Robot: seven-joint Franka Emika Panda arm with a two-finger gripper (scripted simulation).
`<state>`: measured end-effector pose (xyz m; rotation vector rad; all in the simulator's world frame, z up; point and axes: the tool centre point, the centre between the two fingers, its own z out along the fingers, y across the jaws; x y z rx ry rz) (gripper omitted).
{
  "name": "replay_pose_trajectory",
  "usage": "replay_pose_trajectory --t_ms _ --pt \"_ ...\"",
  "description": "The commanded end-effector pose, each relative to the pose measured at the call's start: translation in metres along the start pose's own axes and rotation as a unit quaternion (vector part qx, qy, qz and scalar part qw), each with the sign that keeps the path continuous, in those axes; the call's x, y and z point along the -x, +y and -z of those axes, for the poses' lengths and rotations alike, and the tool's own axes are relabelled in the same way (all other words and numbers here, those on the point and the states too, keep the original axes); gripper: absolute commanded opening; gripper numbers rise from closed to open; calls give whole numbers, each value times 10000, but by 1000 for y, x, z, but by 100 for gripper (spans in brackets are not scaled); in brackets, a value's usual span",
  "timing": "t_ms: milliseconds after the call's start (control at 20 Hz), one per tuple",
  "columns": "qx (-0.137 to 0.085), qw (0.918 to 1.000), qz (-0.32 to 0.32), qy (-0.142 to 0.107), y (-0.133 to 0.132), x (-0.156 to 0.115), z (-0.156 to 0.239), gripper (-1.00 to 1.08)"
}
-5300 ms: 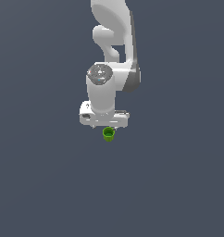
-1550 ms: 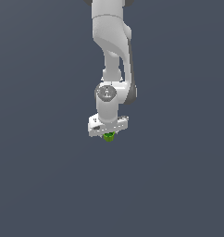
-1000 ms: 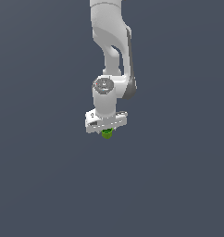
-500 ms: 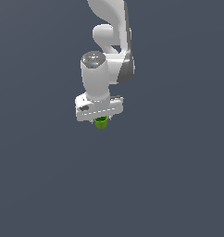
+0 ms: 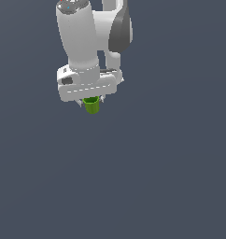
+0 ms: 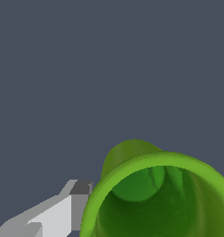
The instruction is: Pick up the object and move it to a goal position.
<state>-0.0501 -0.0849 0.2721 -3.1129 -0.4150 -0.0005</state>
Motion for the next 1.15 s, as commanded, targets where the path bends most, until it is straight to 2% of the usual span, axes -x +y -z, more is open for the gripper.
replay_pose_trajectory --t_ms 0,300,550,1100 --pt "0 10000 2 2 7 4 28 -100" --pt "0 10000 2 2 24 9 86 -100" --pt "2 10000 1 0 33 12 120 -100" --pt "5 10000 1 -2 42 12 147 -100"
